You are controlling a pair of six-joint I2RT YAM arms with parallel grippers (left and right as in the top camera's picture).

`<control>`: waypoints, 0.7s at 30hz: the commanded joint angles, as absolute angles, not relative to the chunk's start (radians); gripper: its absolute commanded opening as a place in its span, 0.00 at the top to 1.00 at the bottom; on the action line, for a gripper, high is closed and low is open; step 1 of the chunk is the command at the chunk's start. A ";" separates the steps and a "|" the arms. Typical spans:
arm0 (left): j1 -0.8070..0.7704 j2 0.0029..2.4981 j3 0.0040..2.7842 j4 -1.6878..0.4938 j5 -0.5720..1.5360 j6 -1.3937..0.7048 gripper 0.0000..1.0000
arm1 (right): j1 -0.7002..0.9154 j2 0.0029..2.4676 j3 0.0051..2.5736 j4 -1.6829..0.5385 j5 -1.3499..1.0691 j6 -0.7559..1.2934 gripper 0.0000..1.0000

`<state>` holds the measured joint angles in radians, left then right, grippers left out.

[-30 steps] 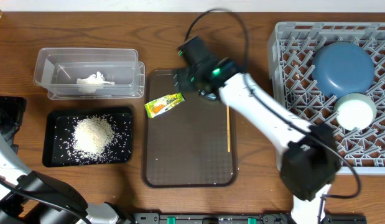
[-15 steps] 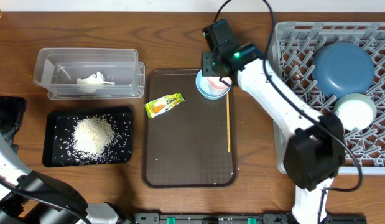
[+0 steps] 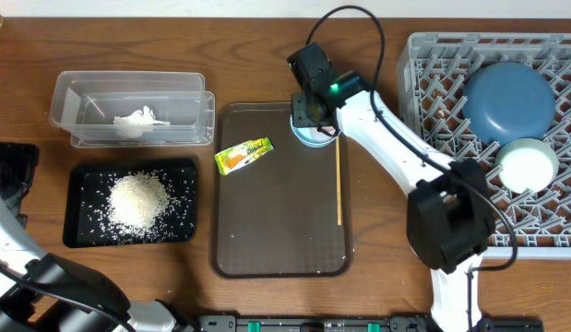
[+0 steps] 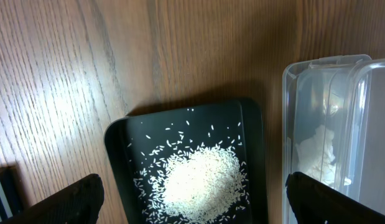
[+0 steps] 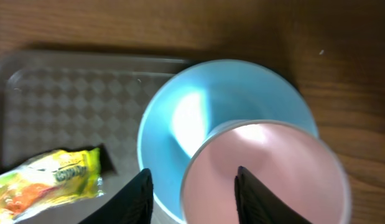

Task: Sort waste into correct bins and load items into the dishwasher rack
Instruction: 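Carry the pink cup into the rack and release it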

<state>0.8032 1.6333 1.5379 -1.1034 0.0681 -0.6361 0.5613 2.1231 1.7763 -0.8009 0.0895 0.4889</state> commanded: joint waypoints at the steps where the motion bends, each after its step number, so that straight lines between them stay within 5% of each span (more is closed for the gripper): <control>1: 0.807 1.616 1.557 -1.110 0.059 -0.649 0.04 | 0.580 2.143 1.780 -0.802 0.101 0.493 0.60; 8: 0.807 1.616 1.557 -1.110 0.059 -0.649 0.04 | 0.591 2.137 1.784 -0.789 0.100 0.493 0.73; 13: 0.807 1.616 1.557 -1.110 0.059 -0.649 0.04 | 0.591 2.135 1.834 -0.835 0.100 0.493 0.99; 21: 0.807 1.616 1.557 -1.110 0.059 -0.649 0.04 | 0.560 2.127 2.047 -1.019 0.101 0.492 0.99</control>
<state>0.8032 1.6333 1.5379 -1.1034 0.0681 -0.6361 0.5812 2.1456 1.9476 -0.9802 0.0856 0.4908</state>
